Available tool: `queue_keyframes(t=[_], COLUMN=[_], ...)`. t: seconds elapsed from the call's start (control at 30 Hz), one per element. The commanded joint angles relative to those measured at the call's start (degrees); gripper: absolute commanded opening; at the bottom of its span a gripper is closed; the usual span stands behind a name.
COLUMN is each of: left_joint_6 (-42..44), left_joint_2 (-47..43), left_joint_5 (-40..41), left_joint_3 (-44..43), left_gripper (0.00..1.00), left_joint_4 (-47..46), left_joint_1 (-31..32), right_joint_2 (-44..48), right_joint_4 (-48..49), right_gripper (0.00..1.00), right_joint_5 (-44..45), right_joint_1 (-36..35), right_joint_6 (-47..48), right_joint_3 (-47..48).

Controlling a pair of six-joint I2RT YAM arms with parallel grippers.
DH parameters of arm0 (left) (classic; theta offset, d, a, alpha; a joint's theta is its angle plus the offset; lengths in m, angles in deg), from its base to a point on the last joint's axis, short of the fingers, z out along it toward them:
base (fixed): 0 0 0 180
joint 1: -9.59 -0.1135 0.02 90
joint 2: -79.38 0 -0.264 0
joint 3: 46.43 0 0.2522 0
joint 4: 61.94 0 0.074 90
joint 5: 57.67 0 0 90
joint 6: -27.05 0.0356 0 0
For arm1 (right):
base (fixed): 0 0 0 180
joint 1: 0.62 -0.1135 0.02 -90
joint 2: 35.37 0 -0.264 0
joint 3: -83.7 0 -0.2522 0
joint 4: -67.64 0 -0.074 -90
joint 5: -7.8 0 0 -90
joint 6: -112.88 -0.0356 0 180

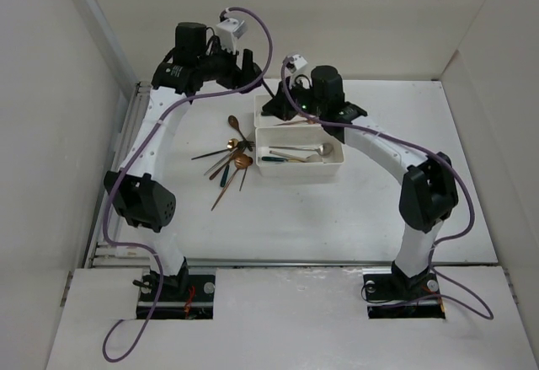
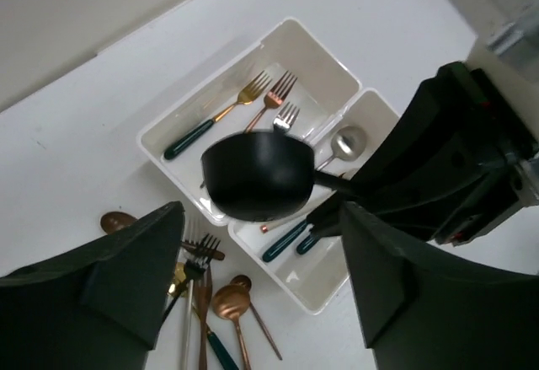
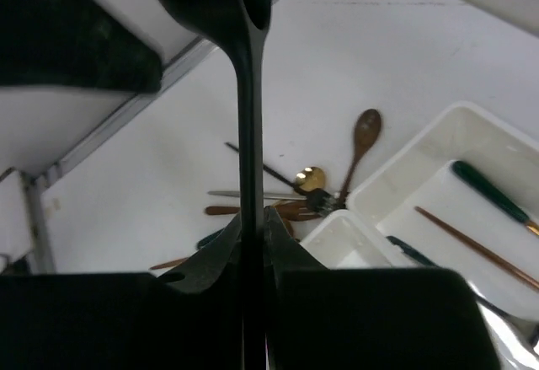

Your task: Sort the eating utensils into containers

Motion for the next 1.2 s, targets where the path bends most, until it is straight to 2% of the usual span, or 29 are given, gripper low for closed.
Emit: queue_keyframes(t=[0.0,0.03,0.07,0.1,0.17,0.27,0.3,0.4,0.43,0.47,0.53,0.67,0.77,0.83,0.87,0.9,0.93,0.97,1.0,1.13,1.17], left_joint_6=[1.27,1.8,3.28,4.25,6.01,8.31,9.18,11.29,11.82,12.61,13.93,13.93,12.36,11.65,11.65,11.65,11.65,11.65,11.65,12.26,11.57], left_joint_2=[-1.97,-1.97,-1.97,-1.97,-1.97,-3.29,-3.81,-3.81,-3.81,-3.81,-3.81,-4.86,-5.39,-5.4,-5.4,-5.4,-5.4,-5.92,-5.92,-5.92,-6.71], left_joint_5=[1.42,2.74,5.45,6.95,9.85,13.64,18.26,30.91,39.23,41.75,45.44,45.46,46.16,48.61,50.37,54.56,56.52,58.45,61.95,65.59,64.63], left_joint_3=[2.55,3.26,4.57,5.36,8.51,12.13,13.62,14.77,14.78,14.78,13.38,13.37,13.89,14.69,14.69,14.69,14.69,14.69,13.73,8.55,7.58], left_gripper=[0.73,0.87,0.95,1.0,1.0,1.0,1.0,1.0,1.0,1.0,1.0,1.0,1.0,1.0,1.0,1.0,1.0,1.0,1.0,1.0,1.0], left_joint_4=[0.77,0.77,0.77,0.77,-0.54,-4.05,-5.63,-9.58,-12.3,-13.37,-14.78,-14.78,-14.17,-14.69,-14.7,-15.92,-16.45,-16.98,-17.5,-16.03,-15.15], left_joint_1=[0.59,0.59,0.59,-0.19,-1.68,-4.58,-4.59,-3.98,-3.45,-3.45,-3.45,-3.45,-3.45,-3.45,-3.45,-2.93,-2.4,-2.39,-1.78,-1.25,-1.77], right_joint_2=[4.91,7.18,8.08,8.87,10.45,11.07,11.68,11.69,11.69,11.69,10.99,8.62,7.21,7.21,7.21,7.21,7.73,8.86,9.48,13.52,14.58], right_joint_4=[2.42,-0.28,-2.48,-4.94,-12.41,-17.87,-17.89,-15.0,-14.12,-13.41,-12.88,-12.27,-11.73,-12.26,-12.26,-12.26,-11.48,-9.9,-9.19,-4.89,-3.57], right_gripper=[0.0,0.0,0.0,0.0,0.0,0.0,0.0,0.04,0.05,0.07,0.09,0.11,0.34,0.46,0.46,0.5,0.6,0.6,0.92,0.94,1.0], right_joint_5=[7.56,10.2,12.4,17.21,21.02,26.92,27.88,31.31,31.32,31.32,31.32,32.37,32.99,34.3,34.83,35.36,36.41,36.94,37.47,38.09,38.09], right_joint_1=[0.48,0.48,0.48,0.48,0.48,0.48,-0.04,-1.35,-1.36,-1.88,-3.03,-4.35,-4.97,-4.97,-4.97,-4.97,-4.97,-4.97,-4.97,-4.97,-4.97], right_joint_6=[6.18,9.43,16.94,20.59,31.1,39.14,43.78,49.43,50.76,51.99,54.81,56.92,57.54,57.54,56.93,56.23,56.22,55.52,54.99,50.78,49.55], right_joint_3=[-2.47,-3.71,-4.86,-6.61,-8.64,-13.29,-14.35,-17.96,-18.57,-19.27,-19.28,-19.81,-19.64,-18.06,-17.53,-17.52,-16.91,-16.91,-16.91,-16.38,-16.38])
